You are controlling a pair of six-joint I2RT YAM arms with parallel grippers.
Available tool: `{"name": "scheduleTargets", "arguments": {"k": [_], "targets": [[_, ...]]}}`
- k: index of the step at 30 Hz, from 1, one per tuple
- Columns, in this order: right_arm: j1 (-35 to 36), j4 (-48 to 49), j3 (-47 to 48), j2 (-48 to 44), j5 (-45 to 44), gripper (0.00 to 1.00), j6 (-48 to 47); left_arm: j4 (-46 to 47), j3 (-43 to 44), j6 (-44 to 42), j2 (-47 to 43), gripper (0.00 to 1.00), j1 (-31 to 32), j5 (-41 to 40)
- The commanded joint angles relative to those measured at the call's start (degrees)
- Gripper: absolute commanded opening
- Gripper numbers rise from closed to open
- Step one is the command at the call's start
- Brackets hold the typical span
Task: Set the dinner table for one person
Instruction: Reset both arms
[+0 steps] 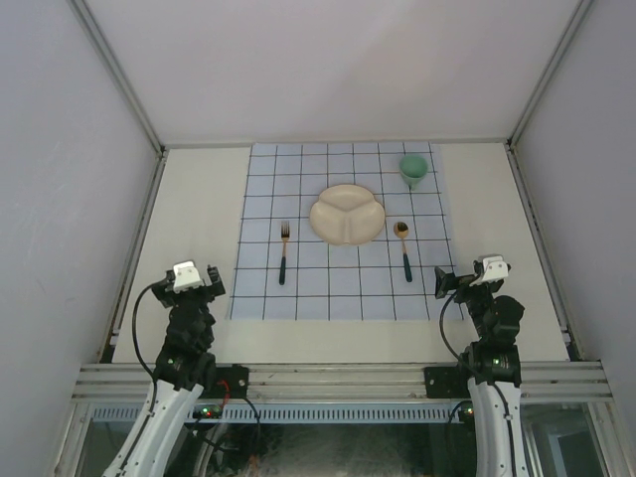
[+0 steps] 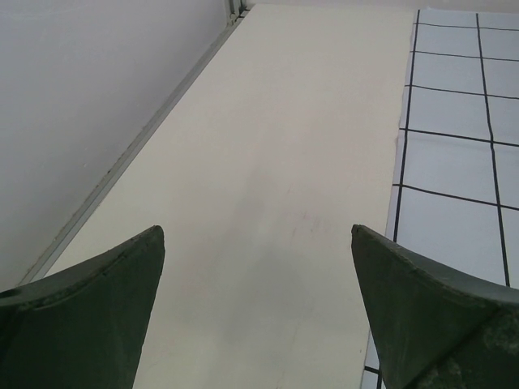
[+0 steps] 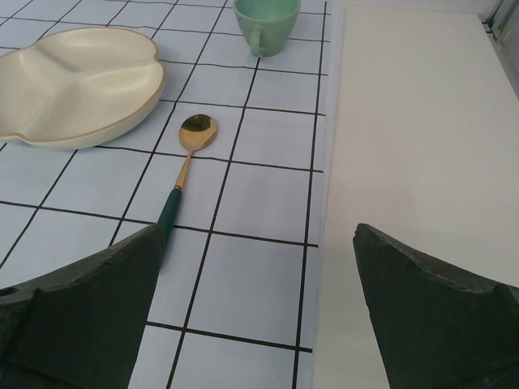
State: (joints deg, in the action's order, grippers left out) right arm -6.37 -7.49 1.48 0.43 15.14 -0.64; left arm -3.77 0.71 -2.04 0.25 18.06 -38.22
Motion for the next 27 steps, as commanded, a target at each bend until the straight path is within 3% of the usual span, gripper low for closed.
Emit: {"name": "scheduleTargets", "arguments": {"k": [1, 27], "targets": [[-0.3, -2.2, -3.2, -3.5, 0.5, 1.00, 0.7, -0.9, -6.0, 0.7, -12.1, 1.00, -0.5, 3.3], [-0.4, -2.4, -3.1, -3.9, 0.6, 1.00, 0.7, -1.1, -6.0, 0.8, -12.3, 1.00, -0.6, 3.2]]}}
